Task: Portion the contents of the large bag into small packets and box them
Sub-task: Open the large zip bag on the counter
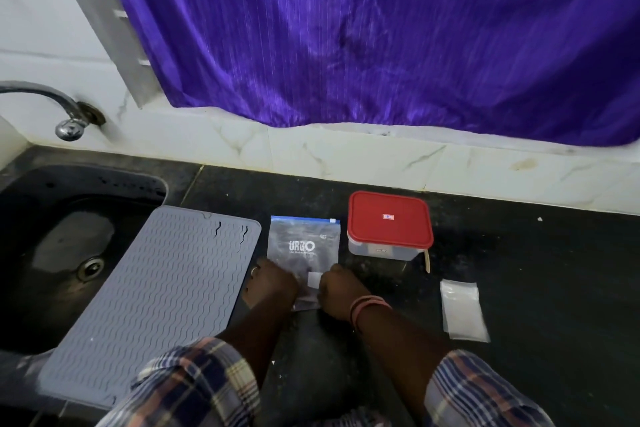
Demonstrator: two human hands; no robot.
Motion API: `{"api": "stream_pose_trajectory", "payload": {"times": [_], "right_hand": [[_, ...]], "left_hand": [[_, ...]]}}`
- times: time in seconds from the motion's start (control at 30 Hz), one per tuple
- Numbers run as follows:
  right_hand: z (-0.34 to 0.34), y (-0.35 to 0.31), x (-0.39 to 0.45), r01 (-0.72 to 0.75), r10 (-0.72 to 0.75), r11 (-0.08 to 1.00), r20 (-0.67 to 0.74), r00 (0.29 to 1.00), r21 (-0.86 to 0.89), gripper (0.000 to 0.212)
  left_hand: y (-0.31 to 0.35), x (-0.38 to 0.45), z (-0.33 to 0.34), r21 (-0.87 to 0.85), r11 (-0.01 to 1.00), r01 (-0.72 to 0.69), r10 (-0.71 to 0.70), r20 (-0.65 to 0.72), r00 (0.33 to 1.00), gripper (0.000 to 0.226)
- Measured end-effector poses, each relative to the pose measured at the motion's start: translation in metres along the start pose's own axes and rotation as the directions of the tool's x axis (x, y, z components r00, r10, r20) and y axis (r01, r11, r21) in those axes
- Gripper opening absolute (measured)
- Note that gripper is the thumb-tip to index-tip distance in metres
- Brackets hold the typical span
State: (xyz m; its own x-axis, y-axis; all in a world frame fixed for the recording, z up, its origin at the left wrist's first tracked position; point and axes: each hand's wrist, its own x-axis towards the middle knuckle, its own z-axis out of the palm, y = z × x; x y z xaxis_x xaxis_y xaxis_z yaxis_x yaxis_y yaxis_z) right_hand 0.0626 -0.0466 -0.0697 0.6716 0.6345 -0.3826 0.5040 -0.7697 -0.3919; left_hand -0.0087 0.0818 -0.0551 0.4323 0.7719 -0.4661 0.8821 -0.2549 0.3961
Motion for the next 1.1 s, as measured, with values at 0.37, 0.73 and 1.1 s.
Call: {"api": "stream_pose_trajectory", "payload": {"times": [0.37, 0.73, 1.1], "right_hand": [[-0.007, 0.019, -0.032, 0.035, -0.007, 0.912, -0.071, 0.997, 0.408, 0.009], [-0.109, -0.002, -0.026, 0.283, -0.076, 0.865, -0.45, 0.89, 0.415, 0.075], [-0.129, 0.031, -0.013, 0.286, -0.201, 0.935, -0.351, 0.915, 0.211, 0.014]], "left_hand": [[-0.011, -0.017, -0.027, -0.485, 0.872, -0.062, 0.166, 0.175, 0.971, 0.009], [-0.021, -0.051, -0.071, -0.67, 0.692, -0.27, 0.485, 0.154, 0.861, 0.036], [-0.004, -0.045, -0.074, -0.786, 0.574, -0.23, 0.488, 0.103, 0.867, 0.027]]}}
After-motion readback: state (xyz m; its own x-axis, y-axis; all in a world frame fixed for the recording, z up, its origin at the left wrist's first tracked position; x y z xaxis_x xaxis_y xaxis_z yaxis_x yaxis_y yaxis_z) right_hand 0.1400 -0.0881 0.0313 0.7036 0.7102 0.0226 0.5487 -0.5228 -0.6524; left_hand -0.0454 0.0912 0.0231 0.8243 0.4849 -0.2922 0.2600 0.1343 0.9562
